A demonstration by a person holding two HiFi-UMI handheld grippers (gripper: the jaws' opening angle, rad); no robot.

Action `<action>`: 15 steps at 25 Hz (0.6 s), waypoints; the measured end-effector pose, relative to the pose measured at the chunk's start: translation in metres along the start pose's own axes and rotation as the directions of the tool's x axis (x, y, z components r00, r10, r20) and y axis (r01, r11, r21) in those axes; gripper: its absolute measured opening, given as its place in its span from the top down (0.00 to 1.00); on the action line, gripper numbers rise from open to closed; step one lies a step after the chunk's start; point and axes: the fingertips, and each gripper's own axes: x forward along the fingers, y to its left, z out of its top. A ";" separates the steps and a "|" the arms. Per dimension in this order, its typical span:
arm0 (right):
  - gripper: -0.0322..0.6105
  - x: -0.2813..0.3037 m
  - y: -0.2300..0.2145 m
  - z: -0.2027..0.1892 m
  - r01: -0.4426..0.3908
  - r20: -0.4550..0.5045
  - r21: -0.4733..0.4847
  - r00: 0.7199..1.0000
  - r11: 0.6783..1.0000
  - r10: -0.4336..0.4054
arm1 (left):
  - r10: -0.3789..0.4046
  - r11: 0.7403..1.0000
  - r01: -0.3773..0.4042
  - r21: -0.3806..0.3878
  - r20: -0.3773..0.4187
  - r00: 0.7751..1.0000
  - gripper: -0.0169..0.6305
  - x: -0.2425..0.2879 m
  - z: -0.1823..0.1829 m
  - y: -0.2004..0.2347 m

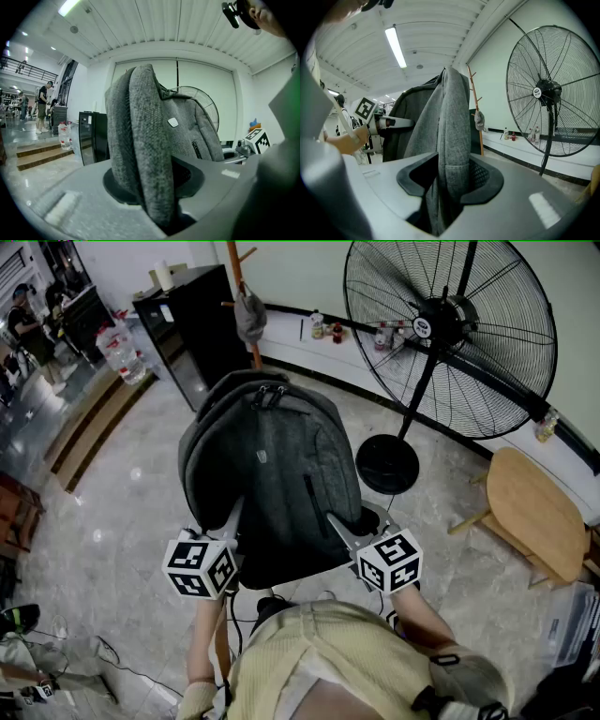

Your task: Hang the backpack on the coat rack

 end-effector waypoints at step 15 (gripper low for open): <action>0.69 0.016 0.004 -0.014 -0.068 -0.017 0.075 0.997 0.995 0.070 | 0.061 0.996 -0.063 -0.055 -0.048 0.997 0.78 -0.004 -0.027 0.016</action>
